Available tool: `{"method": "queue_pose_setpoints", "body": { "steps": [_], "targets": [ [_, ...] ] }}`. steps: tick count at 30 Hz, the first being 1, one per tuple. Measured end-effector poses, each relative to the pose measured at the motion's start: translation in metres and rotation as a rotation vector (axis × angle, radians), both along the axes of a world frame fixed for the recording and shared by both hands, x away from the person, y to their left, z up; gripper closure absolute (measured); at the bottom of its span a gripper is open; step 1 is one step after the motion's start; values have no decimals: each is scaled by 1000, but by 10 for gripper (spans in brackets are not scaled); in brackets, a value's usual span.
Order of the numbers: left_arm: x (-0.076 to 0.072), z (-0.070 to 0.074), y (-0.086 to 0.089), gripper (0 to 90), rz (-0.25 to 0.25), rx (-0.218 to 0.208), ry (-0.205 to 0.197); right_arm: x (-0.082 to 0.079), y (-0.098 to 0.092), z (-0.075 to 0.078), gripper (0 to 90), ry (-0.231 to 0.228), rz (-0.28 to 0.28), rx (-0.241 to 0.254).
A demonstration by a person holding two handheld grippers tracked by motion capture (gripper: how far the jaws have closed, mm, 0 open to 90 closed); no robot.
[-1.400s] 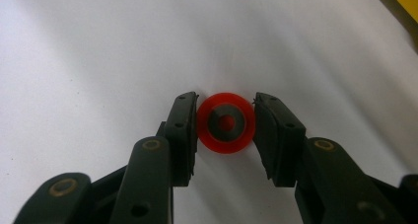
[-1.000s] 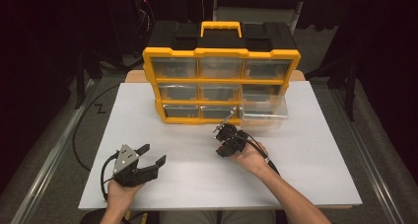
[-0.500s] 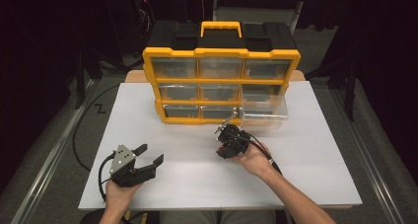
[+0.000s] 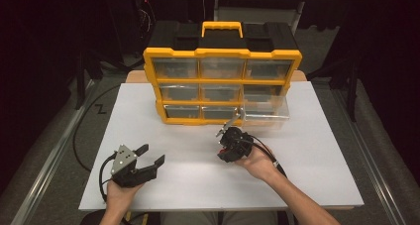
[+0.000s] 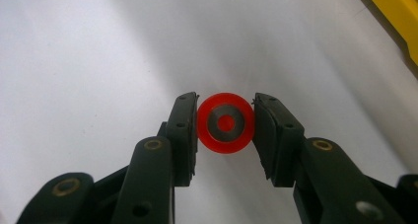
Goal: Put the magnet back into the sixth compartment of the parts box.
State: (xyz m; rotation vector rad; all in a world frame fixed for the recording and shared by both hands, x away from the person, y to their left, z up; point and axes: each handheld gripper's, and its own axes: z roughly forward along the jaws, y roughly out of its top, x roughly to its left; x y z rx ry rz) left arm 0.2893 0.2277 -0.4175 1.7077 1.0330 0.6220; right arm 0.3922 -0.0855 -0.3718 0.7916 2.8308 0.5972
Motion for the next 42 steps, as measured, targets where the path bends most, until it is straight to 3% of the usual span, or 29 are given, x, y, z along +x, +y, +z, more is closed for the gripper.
{"method": "queue_pose_setpoints", "body": {
  "steps": [24, 42],
  "targets": [
    [0, 0, 0, 300, 1, 1, 2, -16, -10, 24, 649, -17, 43, 18],
    [1, 0, 0, 301, 1, 1, 4, -18, -21, 51, 649, -30, 48, 73]
  ]
}}
